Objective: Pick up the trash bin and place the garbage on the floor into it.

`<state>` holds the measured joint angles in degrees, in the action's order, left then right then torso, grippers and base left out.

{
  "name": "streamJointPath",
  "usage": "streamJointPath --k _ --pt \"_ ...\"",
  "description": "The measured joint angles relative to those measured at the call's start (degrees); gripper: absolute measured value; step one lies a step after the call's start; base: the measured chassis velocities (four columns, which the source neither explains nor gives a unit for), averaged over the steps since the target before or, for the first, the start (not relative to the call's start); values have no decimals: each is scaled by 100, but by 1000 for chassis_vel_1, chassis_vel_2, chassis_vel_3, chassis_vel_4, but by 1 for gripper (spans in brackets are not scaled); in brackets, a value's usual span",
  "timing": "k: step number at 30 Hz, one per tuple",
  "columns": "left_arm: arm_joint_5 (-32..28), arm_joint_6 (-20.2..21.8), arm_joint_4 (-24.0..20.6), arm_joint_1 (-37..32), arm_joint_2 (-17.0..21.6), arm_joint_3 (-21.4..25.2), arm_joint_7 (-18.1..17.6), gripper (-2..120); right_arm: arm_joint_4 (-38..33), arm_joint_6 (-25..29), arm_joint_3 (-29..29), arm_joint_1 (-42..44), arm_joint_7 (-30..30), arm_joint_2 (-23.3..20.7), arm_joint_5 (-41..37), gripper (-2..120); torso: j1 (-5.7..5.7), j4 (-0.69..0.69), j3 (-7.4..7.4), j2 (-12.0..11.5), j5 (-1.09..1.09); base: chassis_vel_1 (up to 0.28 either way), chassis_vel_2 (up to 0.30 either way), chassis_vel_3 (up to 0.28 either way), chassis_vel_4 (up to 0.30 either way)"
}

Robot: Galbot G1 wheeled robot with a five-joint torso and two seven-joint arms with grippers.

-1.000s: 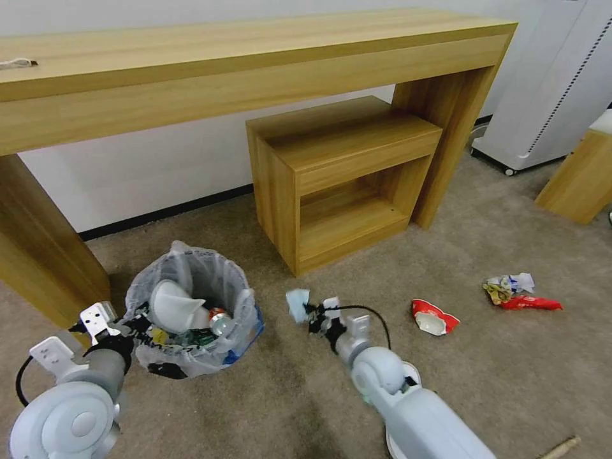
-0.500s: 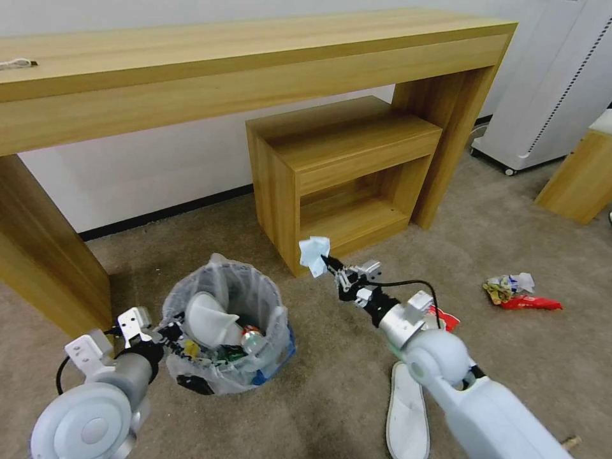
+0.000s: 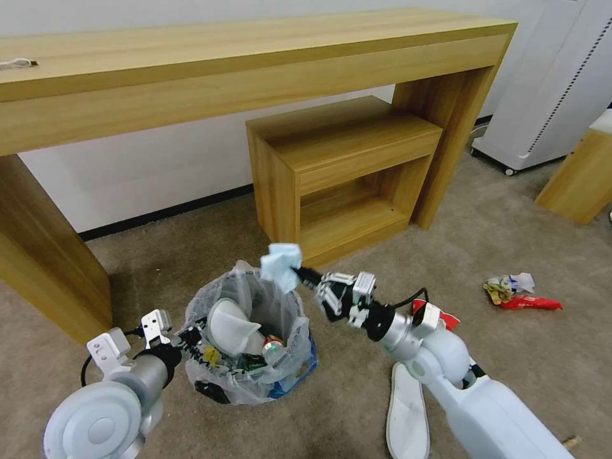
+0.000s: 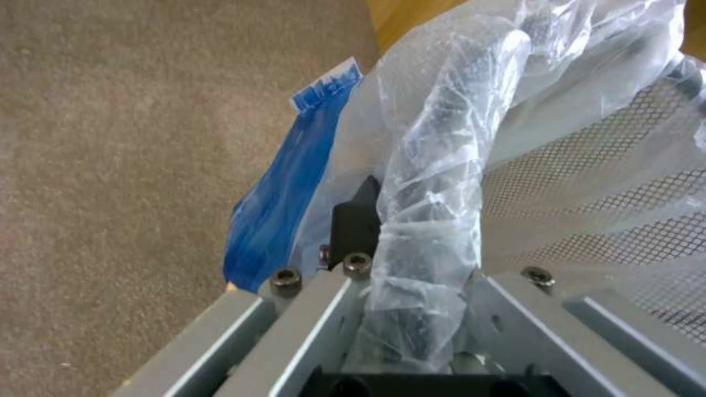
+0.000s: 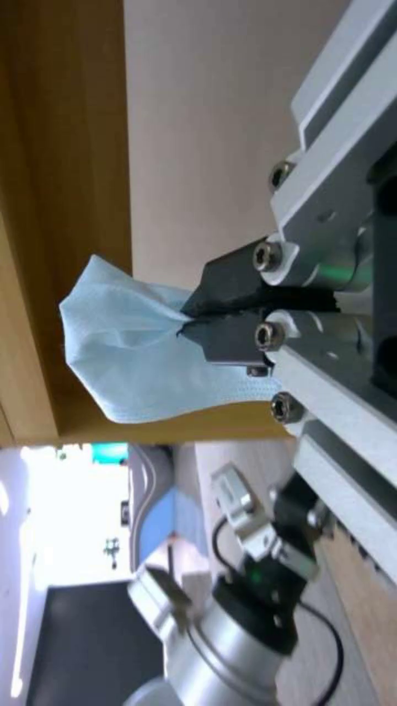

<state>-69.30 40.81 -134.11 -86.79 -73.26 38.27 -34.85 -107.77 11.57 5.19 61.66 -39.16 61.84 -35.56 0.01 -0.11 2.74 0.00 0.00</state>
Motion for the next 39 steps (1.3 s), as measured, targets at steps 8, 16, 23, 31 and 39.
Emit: streamJointPath --k 8,16,23,31,39 --pt "-55 2 -54 -13 -8 38 14 1 154 9 -163 -18 -258 80 131 0 0 0 0 0 0 0 0 0 0" --pt "-134 15 -139 -23 -9 45 18 1 278 9 -243 -24 -339 181 273 0 0 0 0 0 0 0 0 0 0" --pt "-168 28 -209 -38 -17 38 22 1 341 12 -259 -39 -335 230 325 3 0 0 0 0 0 0 0 0 0" --pt "-169 30 -239 -68 -24 30 26 1 359 11 -247 -55 -298 260 326 33 0 0 0 0 0 0 0 0 0" --pt "-167 31 -275 -83 -33 39 26 1 344 25 -131 -45 -247 240 315 64 0 0 0 0 0 0 0 0 0"
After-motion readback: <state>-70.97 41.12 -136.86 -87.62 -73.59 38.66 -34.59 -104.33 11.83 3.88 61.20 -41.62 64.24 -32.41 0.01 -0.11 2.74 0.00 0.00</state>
